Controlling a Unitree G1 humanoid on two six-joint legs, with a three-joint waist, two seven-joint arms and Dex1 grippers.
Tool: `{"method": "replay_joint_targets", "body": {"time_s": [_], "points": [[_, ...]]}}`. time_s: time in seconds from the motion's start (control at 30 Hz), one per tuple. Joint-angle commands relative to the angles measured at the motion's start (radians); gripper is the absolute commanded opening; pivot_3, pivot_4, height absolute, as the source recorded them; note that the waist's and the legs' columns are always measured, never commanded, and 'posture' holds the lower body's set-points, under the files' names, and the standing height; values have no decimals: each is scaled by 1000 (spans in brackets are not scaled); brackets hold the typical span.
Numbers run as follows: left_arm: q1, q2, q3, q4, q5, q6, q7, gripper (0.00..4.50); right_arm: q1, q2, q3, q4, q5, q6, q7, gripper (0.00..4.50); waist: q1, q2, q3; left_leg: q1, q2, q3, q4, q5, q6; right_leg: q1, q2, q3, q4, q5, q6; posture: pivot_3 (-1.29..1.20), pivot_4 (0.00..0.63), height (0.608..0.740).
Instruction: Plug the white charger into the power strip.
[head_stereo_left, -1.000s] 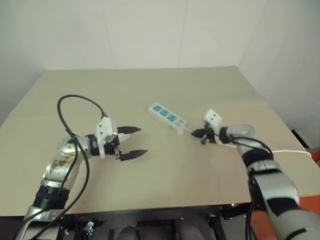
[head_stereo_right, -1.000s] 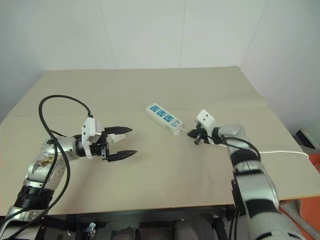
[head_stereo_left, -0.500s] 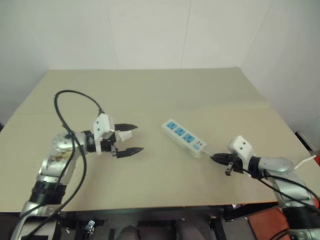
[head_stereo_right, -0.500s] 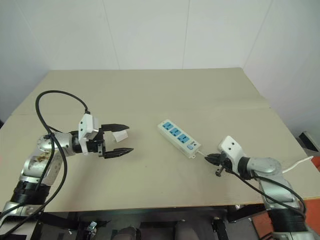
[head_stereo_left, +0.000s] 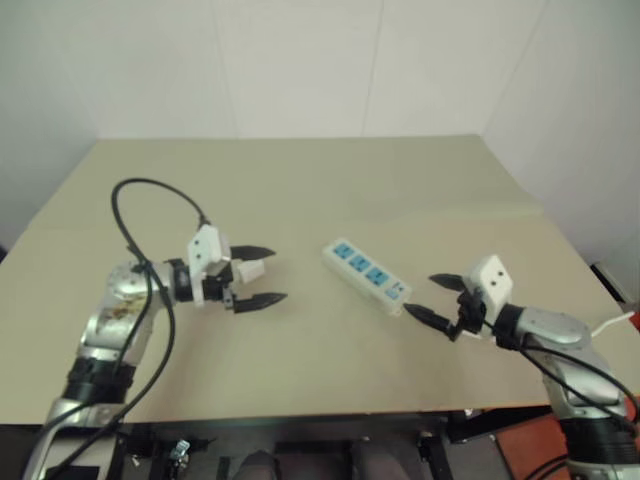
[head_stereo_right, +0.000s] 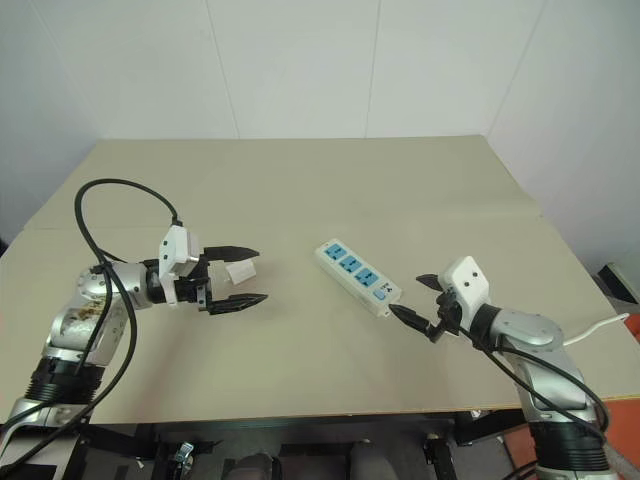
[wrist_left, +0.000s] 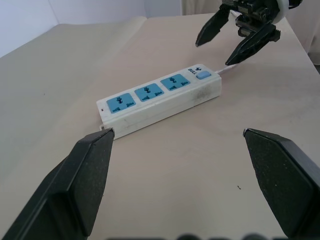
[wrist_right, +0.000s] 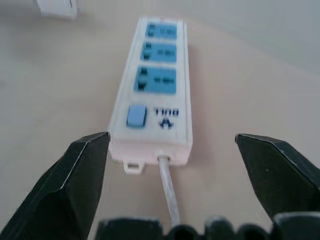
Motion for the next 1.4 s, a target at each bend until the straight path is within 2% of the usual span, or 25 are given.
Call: {"method": "replay_joint_targets", "body": {"time_s": [0.03,0.13,0.27,0.57,1.27,1.37,1.4], "points": [[6,15,23,-37,-14,-3,-4,4500,5,37,-44,-8,69,-69,1,4479,1,0,0,0,0,0,0,0,0,0,0,0,0,0,0,0,150,740],[0,13,22,-28,-8,-5,1,4500,16,100,-23,33,-22,-237,-92,4479,3,0,0,0,0,0,0,0,0,0,0,0,0,0,0,0,150,740],[-8,7,16,-23,-3,-7,6,4500,23,142,12,83,-18,-293,-80,4479,5,0,0,0,0,0,0,0,0,0,0,0,0,0,0,0,150,740],[-22,-2,6,-15,6,-13,8,4500,-22,157,78,223,-42,-349,-56,4479,5,0,0,0,0,0,0,0,0,0,0,0,0,1,-1,0,150,740],[-4,-1,16,-36,0,-13,21,4500,-107,202,107,382,-27,-389,-45,4479,4,0,0,0,0,0,0,0,0,0,0,0,0,2,-3,0,150,740],[-1,-1,17,-37,-1,-12,23,4500,-107,204,103,383,-8,-374,-30,3950,4,0,0,0,0,0,0,0,0,0,0,0,0,2,-3,0,150,740],[0,-2,17,-38,-1,-12,24,4500,-107,205,103,383,-6,-374,-28,3632,4,0,0,0,0,0,0,0,0,0,0,0,0,2,-3,0,150,740]]}}
